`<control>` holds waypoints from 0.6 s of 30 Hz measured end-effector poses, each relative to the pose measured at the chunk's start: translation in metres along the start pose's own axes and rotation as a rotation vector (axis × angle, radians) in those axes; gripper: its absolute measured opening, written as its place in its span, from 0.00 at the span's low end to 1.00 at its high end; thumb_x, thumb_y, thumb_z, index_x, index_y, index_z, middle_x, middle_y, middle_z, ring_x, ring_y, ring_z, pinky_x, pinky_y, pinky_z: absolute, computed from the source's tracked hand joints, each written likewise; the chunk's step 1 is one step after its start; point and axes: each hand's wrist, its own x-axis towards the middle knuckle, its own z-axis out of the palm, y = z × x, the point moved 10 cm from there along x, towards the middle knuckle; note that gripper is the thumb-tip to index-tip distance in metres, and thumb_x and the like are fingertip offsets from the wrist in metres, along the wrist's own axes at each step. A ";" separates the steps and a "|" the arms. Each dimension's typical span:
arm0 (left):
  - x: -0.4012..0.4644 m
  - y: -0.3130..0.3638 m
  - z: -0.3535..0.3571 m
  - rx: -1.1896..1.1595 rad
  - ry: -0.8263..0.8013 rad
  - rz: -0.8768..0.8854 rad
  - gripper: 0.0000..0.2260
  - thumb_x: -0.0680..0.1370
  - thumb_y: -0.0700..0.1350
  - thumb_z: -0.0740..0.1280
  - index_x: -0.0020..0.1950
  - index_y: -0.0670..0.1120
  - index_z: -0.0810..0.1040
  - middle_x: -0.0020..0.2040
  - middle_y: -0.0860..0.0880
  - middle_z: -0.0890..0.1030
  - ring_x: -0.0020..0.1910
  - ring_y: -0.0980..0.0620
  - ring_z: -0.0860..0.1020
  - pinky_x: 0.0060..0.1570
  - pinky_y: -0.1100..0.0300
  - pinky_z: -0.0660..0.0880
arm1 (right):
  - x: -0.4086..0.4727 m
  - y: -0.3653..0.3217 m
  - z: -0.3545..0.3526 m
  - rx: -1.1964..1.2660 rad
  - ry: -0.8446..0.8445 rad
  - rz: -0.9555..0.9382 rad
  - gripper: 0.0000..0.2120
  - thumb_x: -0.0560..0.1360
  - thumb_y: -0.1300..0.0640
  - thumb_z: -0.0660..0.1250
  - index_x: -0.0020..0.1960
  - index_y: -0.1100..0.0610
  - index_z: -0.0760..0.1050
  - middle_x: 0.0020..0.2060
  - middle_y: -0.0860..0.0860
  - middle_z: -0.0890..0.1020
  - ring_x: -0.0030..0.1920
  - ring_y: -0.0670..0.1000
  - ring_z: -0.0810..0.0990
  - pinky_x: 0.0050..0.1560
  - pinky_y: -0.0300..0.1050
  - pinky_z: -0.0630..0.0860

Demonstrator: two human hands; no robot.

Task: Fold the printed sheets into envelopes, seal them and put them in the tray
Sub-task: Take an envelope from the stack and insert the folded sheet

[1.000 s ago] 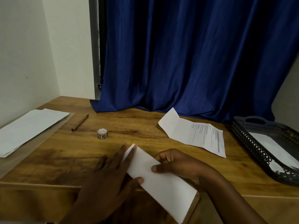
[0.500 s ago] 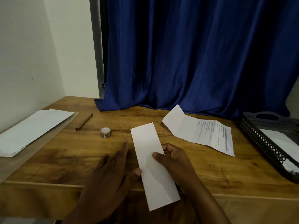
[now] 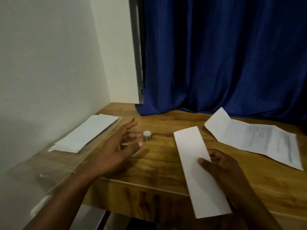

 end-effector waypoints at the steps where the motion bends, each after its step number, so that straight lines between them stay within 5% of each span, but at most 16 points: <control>1: 0.004 -0.006 -0.019 0.063 0.052 -0.006 0.33 0.71 0.67 0.72 0.74 0.65 0.66 0.63 0.60 0.81 0.64 0.61 0.77 0.63 0.54 0.74 | -0.001 0.000 0.000 0.006 0.000 0.005 0.07 0.75 0.45 0.70 0.51 0.42 0.74 0.47 0.40 0.81 0.43 0.45 0.83 0.35 0.37 0.75; 4: 0.017 -0.034 -0.075 0.304 0.173 -0.072 0.28 0.72 0.66 0.69 0.71 0.62 0.71 0.63 0.57 0.80 0.62 0.56 0.78 0.60 0.54 0.76 | -0.001 0.000 0.000 -0.020 0.000 0.014 0.13 0.75 0.46 0.70 0.58 0.48 0.75 0.48 0.43 0.81 0.43 0.46 0.81 0.39 0.39 0.76; 8: 0.038 -0.095 -0.133 0.650 0.189 -0.281 0.28 0.76 0.62 0.70 0.73 0.51 0.71 0.70 0.48 0.76 0.65 0.46 0.76 0.62 0.51 0.72 | 0.007 0.003 0.002 -0.100 -0.004 0.057 0.25 0.76 0.48 0.70 0.69 0.58 0.73 0.60 0.57 0.80 0.44 0.49 0.76 0.57 0.52 0.75; 15: 0.055 -0.166 -0.151 0.879 0.020 -0.553 0.45 0.68 0.77 0.64 0.75 0.50 0.68 0.72 0.47 0.74 0.67 0.46 0.75 0.63 0.50 0.73 | 0.013 0.004 0.003 -0.102 0.012 0.081 0.25 0.76 0.54 0.71 0.70 0.64 0.72 0.64 0.62 0.78 0.37 0.39 0.67 0.53 0.45 0.67; 18: 0.060 -0.169 -0.153 0.983 0.040 -0.545 0.39 0.68 0.78 0.62 0.70 0.54 0.72 0.68 0.50 0.77 0.64 0.48 0.76 0.61 0.50 0.74 | 0.012 0.002 0.002 -0.101 0.021 0.075 0.26 0.76 0.54 0.71 0.69 0.64 0.72 0.64 0.62 0.79 0.38 0.42 0.68 0.56 0.47 0.69</control>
